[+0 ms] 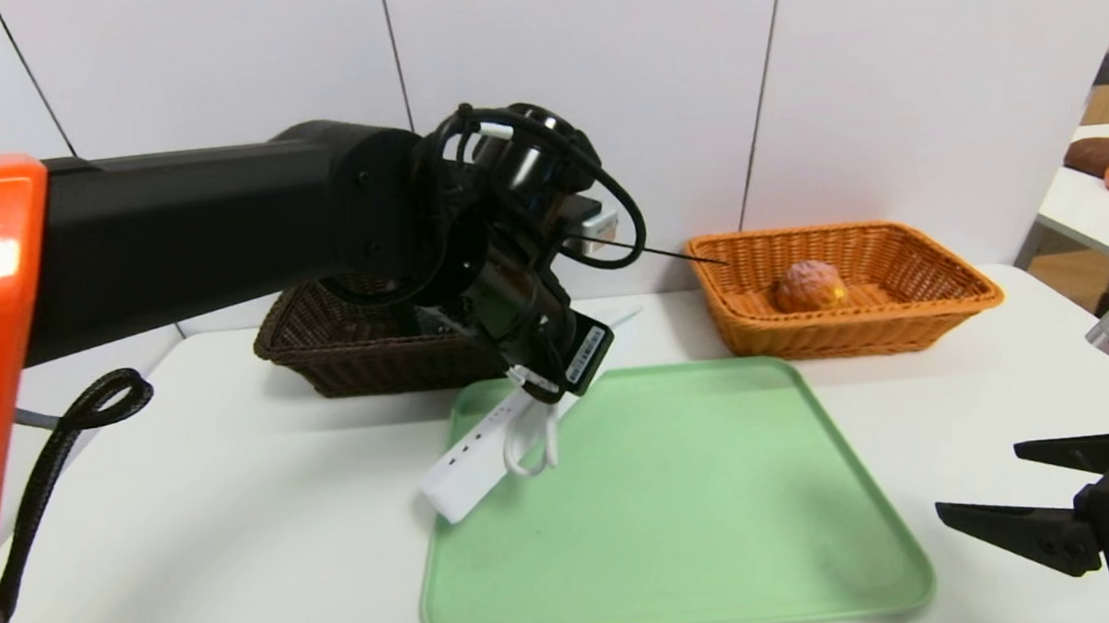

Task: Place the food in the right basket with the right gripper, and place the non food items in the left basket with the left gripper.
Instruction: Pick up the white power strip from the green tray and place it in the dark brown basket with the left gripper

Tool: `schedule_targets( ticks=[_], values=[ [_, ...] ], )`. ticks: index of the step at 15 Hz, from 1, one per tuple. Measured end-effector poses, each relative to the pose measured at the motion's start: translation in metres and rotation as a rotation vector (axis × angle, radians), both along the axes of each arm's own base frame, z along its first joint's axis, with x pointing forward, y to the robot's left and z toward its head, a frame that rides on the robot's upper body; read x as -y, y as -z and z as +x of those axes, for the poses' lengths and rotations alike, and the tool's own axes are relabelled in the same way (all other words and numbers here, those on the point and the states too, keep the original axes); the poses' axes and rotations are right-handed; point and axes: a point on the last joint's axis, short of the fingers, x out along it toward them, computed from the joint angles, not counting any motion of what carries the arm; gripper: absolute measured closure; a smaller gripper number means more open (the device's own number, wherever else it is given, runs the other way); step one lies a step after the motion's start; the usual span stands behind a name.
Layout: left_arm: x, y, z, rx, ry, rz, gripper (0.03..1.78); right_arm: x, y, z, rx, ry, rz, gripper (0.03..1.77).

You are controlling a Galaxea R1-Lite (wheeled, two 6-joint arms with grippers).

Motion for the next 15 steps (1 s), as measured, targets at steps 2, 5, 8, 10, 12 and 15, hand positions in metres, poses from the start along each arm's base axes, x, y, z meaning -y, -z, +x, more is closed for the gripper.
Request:
schedule_targets(
  ticks=[2, 5, 8, 10, 12, 15],
  values=[
    [-0.004, -0.013, -0.008, 0.02, 0.005, -0.02, 1.64, 0.0, -0.001, -0.001, 0.007, -0.001, 0.002, 0.1],
    [-0.013, -0.031, -0.019, 0.052, 0.007, -0.049, 1.64, 0.0, -0.002, -0.001, 0.012, 0.0, 0.002, 0.1],
    [-0.024, -0.049, -0.032, 0.074, 0.009, -0.069, 1.64, 0.0, -0.002, -0.002, 0.015, 0.0, 0.002, 0.1],
    [-0.033, -0.061, -0.042, 0.09, 0.007, -0.082, 1.64, 0.001, -0.003, -0.004, 0.02, 0.0, 0.003, 0.1],
    [-0.046, -0.075, -0.051, 0.112, -0.002, -0.094, 1.64, 0.001, -0.003, -0.005, 0.024, 0.001, 0.004, 0.1],
    [-0.073, -0.092, -0.059, 0.139, -0.039, -0.097, 1.64, 0.001, -0.004, -0.007, 0.03, 0.001, 0.006, 0.1]
  ],
)
